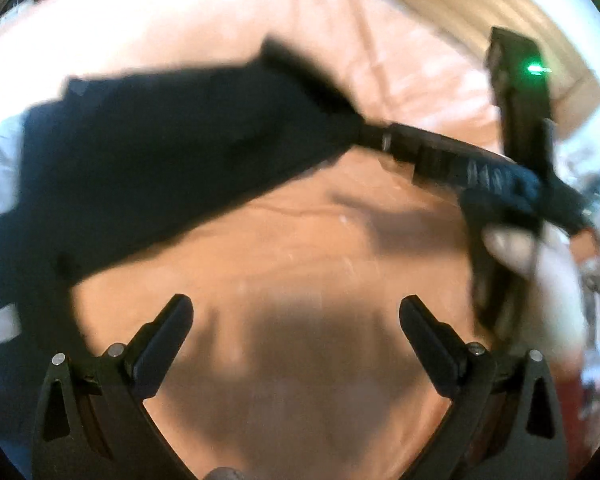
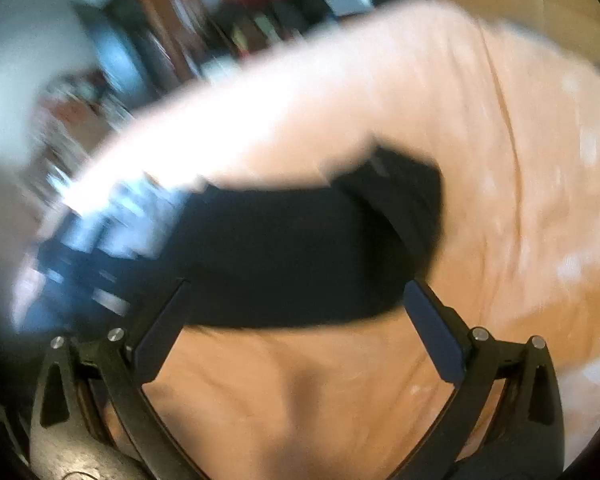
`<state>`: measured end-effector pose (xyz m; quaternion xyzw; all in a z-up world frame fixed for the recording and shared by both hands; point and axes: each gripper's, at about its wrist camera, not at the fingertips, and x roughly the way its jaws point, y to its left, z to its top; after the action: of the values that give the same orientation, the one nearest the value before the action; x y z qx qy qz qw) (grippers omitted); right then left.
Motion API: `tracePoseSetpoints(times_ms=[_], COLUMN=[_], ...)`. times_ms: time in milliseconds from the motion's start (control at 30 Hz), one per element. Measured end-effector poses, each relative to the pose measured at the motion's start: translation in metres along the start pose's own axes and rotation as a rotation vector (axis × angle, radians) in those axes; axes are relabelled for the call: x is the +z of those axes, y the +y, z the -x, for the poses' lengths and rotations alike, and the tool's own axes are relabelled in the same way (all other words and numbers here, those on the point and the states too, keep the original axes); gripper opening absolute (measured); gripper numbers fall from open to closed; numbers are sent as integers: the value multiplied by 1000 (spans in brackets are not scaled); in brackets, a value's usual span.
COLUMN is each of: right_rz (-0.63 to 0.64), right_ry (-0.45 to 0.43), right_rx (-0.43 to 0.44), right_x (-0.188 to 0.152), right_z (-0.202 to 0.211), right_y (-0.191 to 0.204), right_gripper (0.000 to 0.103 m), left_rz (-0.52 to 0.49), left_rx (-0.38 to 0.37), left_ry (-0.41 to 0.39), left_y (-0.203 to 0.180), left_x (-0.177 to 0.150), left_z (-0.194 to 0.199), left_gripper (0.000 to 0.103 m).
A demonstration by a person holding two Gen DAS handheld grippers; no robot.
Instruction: Fold small clothes
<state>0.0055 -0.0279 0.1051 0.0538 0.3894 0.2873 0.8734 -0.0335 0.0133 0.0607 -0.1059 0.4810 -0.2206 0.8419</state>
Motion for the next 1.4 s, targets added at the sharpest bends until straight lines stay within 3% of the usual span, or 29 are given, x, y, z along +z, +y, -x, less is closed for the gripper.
tracePoseSetpoints(times_ms=[133,200,300,467,567,633,733,800,833,900,967,1067,1100,1200,1233,1300,1400], right_rz=[31,56,99,56,34,45,112,111,124,171,131,72,83,89,85,62,76], right_ry=[-277,-321,-298,-143,-18,137,383,525,554,543,457,263,199,173,208,301,253], right_rx=[179,233,302,360,363,382,399,518,548,527,441,195,85,-174,-238,-264,-246], right_x=[3,-12,-48,-116,-146,-169,-205,-232,-240,-244,-221,-163,-145,-123,-123,-134,-152], right_z=[69,82,89,69,49,28,8,16,24,33,34,16,6,-31,-52,-79,-77], right_y=[60,96,141,188,209,225,252,270,274,279,261,221,207,174,160,142,137], right_gripper=[103,103,103,103,103,103,103,103,103,103,103,103,103,103,103,103,103], left_rz=[16,-1,-17,-3,-85,-158,-236,-218,-201,-155,-114,-32,15,143,172,258,329], left_rx=[-84,-109,-148,-222,-322,-375,-353,-347,-342,-257,-132,212,328,502,547,582,540], left_ry=[-66,-88,-82,-69,-81,-96,-175,-261,-308,-419,-445,-375,-315,-221,-197,-131,-110], left_y=[3,2,3,8,-20,-40,-57,-50,-41,-14,15,84,114,195,215,252,276], left_x=[-42,-71,-108,-149,-164,-168,-169,-164,-163,-158,-153,-143,-140,-142,-145,-155,-167], left_z=[77,114,148,186,212,231,263,290,306,327,329,296,279,245,237,221,209], left_gripper=[103,103,103,103,103,103,103,103,103,103,103,103,103,103,103,103,103])
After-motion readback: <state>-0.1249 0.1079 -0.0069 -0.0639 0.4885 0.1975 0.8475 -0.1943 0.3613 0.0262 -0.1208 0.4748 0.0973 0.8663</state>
